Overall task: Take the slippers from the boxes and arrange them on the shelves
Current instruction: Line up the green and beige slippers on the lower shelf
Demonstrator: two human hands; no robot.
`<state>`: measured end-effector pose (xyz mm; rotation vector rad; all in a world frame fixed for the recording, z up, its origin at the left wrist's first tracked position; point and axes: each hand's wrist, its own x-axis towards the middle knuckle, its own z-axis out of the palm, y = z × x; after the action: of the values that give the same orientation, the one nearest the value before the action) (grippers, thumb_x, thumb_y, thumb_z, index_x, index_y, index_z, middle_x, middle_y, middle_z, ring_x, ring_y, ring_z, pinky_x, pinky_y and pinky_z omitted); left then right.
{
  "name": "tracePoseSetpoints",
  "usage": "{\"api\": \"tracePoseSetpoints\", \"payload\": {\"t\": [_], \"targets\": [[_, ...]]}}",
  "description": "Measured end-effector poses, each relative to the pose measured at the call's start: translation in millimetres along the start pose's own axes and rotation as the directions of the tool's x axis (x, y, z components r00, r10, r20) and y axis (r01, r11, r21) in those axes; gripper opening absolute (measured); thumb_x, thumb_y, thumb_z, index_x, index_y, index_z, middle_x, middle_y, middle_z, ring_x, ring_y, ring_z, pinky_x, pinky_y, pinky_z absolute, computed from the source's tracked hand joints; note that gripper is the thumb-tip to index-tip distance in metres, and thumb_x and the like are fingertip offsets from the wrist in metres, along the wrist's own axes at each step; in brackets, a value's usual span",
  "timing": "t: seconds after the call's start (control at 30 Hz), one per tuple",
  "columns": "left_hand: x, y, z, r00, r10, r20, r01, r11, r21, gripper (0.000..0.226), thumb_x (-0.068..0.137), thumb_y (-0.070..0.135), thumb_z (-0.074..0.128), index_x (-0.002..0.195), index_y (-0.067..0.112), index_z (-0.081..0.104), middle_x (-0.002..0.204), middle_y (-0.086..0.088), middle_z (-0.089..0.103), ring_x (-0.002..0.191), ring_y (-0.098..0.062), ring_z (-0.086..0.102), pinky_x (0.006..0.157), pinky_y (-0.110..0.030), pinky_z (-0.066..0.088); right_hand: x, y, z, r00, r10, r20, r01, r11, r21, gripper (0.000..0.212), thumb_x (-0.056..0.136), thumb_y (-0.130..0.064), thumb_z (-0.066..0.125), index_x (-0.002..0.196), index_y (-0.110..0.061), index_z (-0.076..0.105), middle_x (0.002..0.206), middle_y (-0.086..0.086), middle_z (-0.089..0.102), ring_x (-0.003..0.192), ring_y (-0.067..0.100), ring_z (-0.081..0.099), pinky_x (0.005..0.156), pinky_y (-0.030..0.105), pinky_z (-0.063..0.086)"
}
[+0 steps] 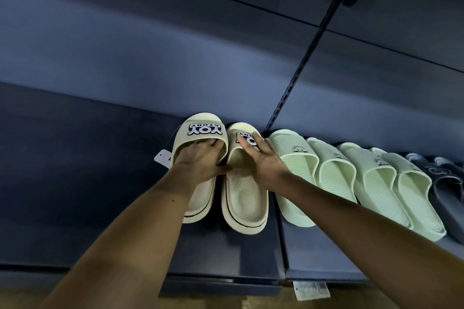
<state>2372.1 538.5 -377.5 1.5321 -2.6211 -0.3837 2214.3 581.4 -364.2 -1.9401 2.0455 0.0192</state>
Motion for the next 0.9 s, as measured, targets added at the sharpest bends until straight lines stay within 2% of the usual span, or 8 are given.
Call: {"api": "tracePoseSetpoints", "payload": {"t": [0.17, 0.3, 0.4, 0.53, 0.63, 0.73, 0.8, 0.9], "targets": [[-3, 9, -16, 0.992, -0.098, 0.078, 0.098, 0.995, -0.002, 0.039, 0.090, 0.046, 0.049, 0.116, 0.017, 0.055, 0.124, -0.009, 0.056, 0.114, -0.030, 0.053, 0.088, -0.035, 0.041, -7, -8, -5, 0.999, 0.024, 0.033, -0.022, 0.998, -0.060, 0.090, 0.084, -0.005, 0.048, 0.146, -0.040, -0.007, 0.157, -0.005, -0.018, 0.146, 0.021, -0.011, 0.120, 0.039, 0.004], [-9, 28, -43, 0.981, -0.186, -0.050, 0.192, 0.973, 0.132, 0.037, 0.094, 0.037, 0.042, 0.120, 0.017, 0.058, 0.126, -0.009, 0.057, 0.116, -0.027, 0.053, 0.090, -0.033, 0.042, -27, -2, -17, 0.999, 0.025, 0.048, -0.019, 0.994, -0.105, 0.089, 0.087, -0.016, 0.050, 0.146, -0.032, -0.014, 0.156, -0.008, -0.019, 0.145, 0.018, -0.015, 0.117, 0.040, -0.004], [-15, 50, -60, 0.977, -0.153, -0.152, 0.185, 0.956, 0.226, 0.037, 0.095, 0.034, 0.040, 0.120, 0.014, 0.057, 0.127, -0.011, 0.056, 0.117, -0.030, 0.053, 0.091, -0.035, 0.044, -46, 18, -45, 1.000, 0.012, -0.007, -0.013, 0.994, -0.112, 0.083, 0.091, -0.021, 0.050, 0.148, -0.028, -0.009, 0.158, -0.005, -0.013, 0.146, 0.019, -0.010, 0.117, 0.040, -0.002], [-29, 94, -78, 0.981, -0.021, -0.195, 0.069, 0.967, 0.244, 0.034, 0.093, 0.036, 0.044, 0.117, 0.017, 0.058, 0.125, -0.011, 0.057, 0.117, -0.032, 0.052, 0.089, -0.037, 0.044, -90, 53, -85, 0.993, -0.063, -0.099, 0.060, 0.998, -0.031, 0.073, 0.092, -0.019, 0.050, 0.150, -0.022, 0.006, 0.159, 0.001, 0.004, 0.147, 0.018, 0.005, 0.120, 0.034, 0.007], [-41, 141, -85, 0.979, 0.115, -0.171, -0.069, 0.965, 0.255, 0.034, 0.092, 0.038, 0.043, 0.120, 0.025, 0.057, 0.125, -0.006, 0.059, 0.115, -0.030, 0.054, 0.088, -0.036, 0.045, -142, 85, -111, 0.987, -0.095, -0.128, 0.100, 0.994, 0.035, 0.071, 0.093, -0.018, 0.050, 0.149, -0.024, 0.008, 0.158, -0.003, 0.011, 0.145, 0.013, 0.012, 0.112, 0.016, 0.006], [-50, 211, -91, 0.963, 0.239, -0.129, -0.205, 0.951, 0.230, 0.033, 0.093, 0.042, 0.042, 0.122, 0.031, 0.053, 0.129, -0.001, 0.057, 0.117, -0.028, 0.053, 0.086, -0.034, 0.045, -205, 130, -138, 0.991, -0.048, -0.128, 0.058, 0.995, 0.080, 0.070, 0.093, -0.021, 0.053, 0.149, -0.027, 0.010, 0.156, -0.006, 0.017, 0.144, 0.009, 0.017, 0.107, 0.009, 0.009], [-57, 276, -92, 0.913, 0.384, -0.141, -0.358, 0.916, 0.180, 0.032, 0.094, 0.041, 0.042, 0.122, 0.030, 0.053, 0.129, 0.001, 0.057, 0.118, -0.027, 0.052, 0.085, -0.034, 0.043, -252, 167, -159, 0.991, 0.011, -0.135, -0.001, 0.997, 0.076, 0.065, 0.093, -0.022, 0.053, 0.147, -0.029, 0.017, 0.154, -0.010, 0.022, 0.142, 0.007, 0.021, 0.107, 0.010, 0.012], [-74, 383, -93, 0.794, 0.561, -0.232, -0.568, 0.822, 0.042, 0.029, 0.093, 0.040, 0.043, 0.120, 0.033, 0.053, 0.125, 0.006, 0.059, 0.116, -0.026, 0.052, 0.083, -0.033, 0.042, -329, 223, -192, 0.993, 0.096, -0.075, -0.098, 0.995, -0.016, 0.056, 0.095, -0.024, 0.051, 0.145, -0.031, 0.026, 0.148, -0.018, 0.028, 0.137, 0.001, 0.026, 0.109, 0.012, 0.016]]}}
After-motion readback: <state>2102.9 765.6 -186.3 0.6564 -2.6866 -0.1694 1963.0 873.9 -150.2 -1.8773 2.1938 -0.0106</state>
